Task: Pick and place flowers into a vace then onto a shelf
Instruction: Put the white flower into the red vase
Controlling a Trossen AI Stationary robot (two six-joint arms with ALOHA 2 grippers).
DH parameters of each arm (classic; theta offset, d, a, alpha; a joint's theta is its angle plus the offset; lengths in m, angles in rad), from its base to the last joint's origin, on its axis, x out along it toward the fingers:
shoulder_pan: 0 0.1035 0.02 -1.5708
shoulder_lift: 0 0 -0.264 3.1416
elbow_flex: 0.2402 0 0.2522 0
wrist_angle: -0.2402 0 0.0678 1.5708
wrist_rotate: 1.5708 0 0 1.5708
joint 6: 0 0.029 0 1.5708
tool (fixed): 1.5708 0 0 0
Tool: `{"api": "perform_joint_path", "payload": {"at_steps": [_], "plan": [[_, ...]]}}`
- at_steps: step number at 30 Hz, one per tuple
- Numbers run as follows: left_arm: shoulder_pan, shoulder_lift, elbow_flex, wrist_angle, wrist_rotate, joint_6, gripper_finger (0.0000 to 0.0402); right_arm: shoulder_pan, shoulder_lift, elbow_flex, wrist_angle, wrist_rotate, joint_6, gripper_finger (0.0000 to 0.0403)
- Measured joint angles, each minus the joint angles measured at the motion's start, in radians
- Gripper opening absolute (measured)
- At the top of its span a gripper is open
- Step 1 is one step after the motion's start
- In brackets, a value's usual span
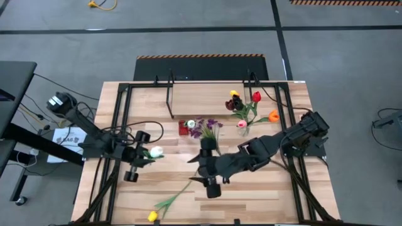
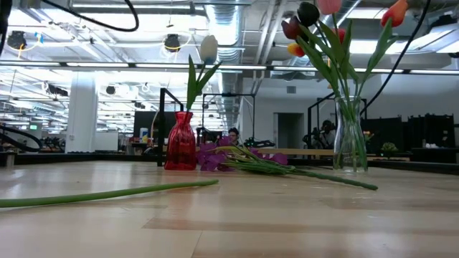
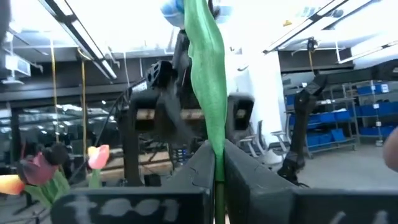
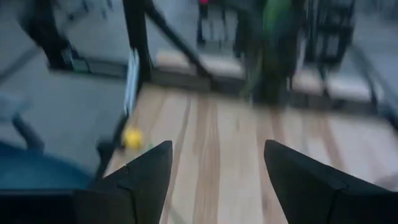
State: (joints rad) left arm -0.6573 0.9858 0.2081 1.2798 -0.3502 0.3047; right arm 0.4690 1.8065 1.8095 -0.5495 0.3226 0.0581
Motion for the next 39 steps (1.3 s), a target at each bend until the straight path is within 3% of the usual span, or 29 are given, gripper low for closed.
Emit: {"api": "perform_joint_path", "payload": {"at_steps": [4, 9, 21, 35, 39], "plan": [[0.002, 0.091, -0.003, 0.108, 0.022, 0.028, 0.0, -0.031, 0.025, 0.002, 0.208, -0.028, -0.115, 0.0248], [-0.001, 0.22, 0.006, 0.285, 0.033, 0.084, 0.0, -0.081, 0.091, 0.001, 0.342, -0.076, -0.154, 0.0248], [0.004, 0.247, 0.024, 0.276, 0.027, 0.093, 0.0, -0.097, 0.23, -0.001, 0.616, -0.14, -0.226, 0.0248], [0.022, 0.247, 0.025, 0.25, 0.025, 0.071, 0.0, -0.141, 0.23, 0.0, 0.715, -0.138, -0.242, 0.0246], [0.037, 0.247, 0.025, 0.239, 0.025, 0.053, 0.0, -0.146, 0.23, 0.0, 0.718, -0.138, -0.227, 0.0221]]}}
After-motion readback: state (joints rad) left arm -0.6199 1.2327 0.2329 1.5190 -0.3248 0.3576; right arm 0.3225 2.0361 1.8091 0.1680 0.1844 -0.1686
